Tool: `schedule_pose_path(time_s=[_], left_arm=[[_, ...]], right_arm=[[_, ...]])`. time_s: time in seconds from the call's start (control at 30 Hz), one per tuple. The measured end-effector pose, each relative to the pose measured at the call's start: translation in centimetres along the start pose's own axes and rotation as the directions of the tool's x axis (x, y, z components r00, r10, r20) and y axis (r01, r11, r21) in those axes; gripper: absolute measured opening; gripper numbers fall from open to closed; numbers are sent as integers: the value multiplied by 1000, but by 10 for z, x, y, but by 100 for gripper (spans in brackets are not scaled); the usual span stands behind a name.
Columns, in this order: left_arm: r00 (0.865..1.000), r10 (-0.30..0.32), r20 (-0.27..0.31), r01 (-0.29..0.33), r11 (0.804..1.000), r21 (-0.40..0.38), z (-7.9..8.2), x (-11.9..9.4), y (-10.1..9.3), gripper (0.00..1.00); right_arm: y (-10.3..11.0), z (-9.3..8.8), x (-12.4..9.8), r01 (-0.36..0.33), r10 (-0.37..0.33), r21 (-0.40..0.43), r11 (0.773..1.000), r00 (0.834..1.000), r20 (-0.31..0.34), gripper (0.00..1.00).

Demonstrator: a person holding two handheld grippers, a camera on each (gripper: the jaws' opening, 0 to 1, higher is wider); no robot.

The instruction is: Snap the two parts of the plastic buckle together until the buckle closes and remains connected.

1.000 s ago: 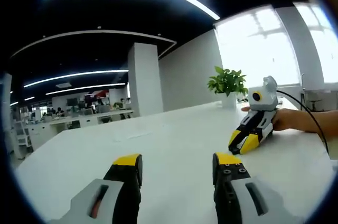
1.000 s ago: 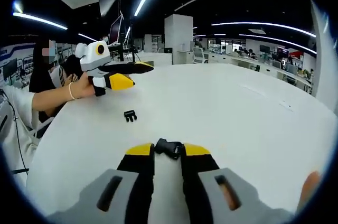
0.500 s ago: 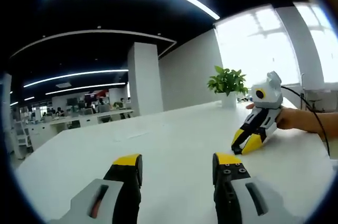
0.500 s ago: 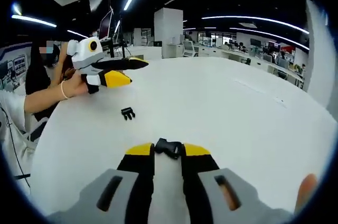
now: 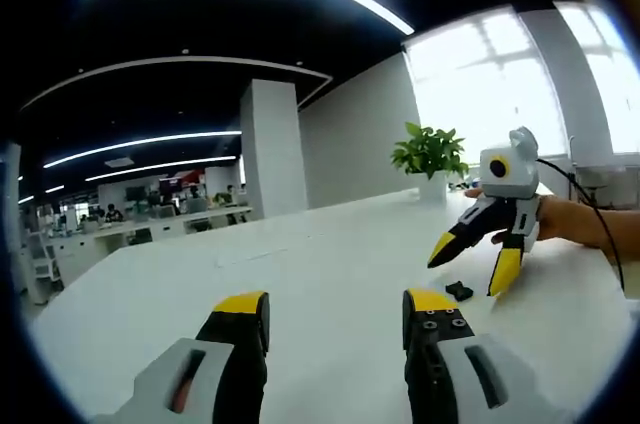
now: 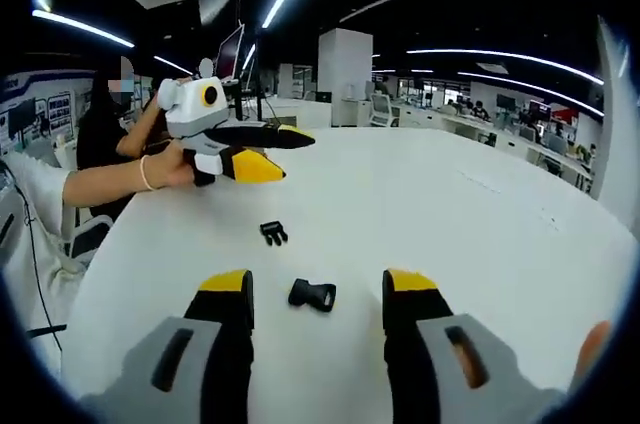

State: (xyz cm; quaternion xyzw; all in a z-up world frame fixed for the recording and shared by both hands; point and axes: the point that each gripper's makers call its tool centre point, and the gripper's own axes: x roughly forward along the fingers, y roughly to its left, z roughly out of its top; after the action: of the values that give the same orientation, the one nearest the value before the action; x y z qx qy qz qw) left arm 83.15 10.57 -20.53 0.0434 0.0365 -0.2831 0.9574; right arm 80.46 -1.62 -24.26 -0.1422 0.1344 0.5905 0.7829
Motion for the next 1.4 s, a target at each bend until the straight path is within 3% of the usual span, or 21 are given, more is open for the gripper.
schedule_pose_path(time_s=[0.1, 0.3, 0.4, 0.67, 1.4], left_arm=[[1000, 1, 1, -1, 1000, -1, 0, -1, 0, 54], [1000, 2, 2, -2, 1000, -2, 0, -1, 0, 54], [1000, 1, 0, -1, 1000, 1, 0, 0, 0, 54], [1000, 1, -4, -1, 1000, 2, -1, -1, -1, 54], [1000, -1, -15, 1, 1000, 15, -2, 3, 1, 54]], right_arm=[[-4, 0, 0, -13, 13, 6, 1000, 1000, 3, 51], [-27, 4, -17, 68, -71, 56, 996, 995, 63, 42], [-31, 4, -18, 63, -68, 63, 996, 995, 70, 36], [-21, -17, -5, 23, -20, 43, 999, 997, -70, 38], [-16, -9, 4, 34, -34, 2, 999, 998, -56, 39]])
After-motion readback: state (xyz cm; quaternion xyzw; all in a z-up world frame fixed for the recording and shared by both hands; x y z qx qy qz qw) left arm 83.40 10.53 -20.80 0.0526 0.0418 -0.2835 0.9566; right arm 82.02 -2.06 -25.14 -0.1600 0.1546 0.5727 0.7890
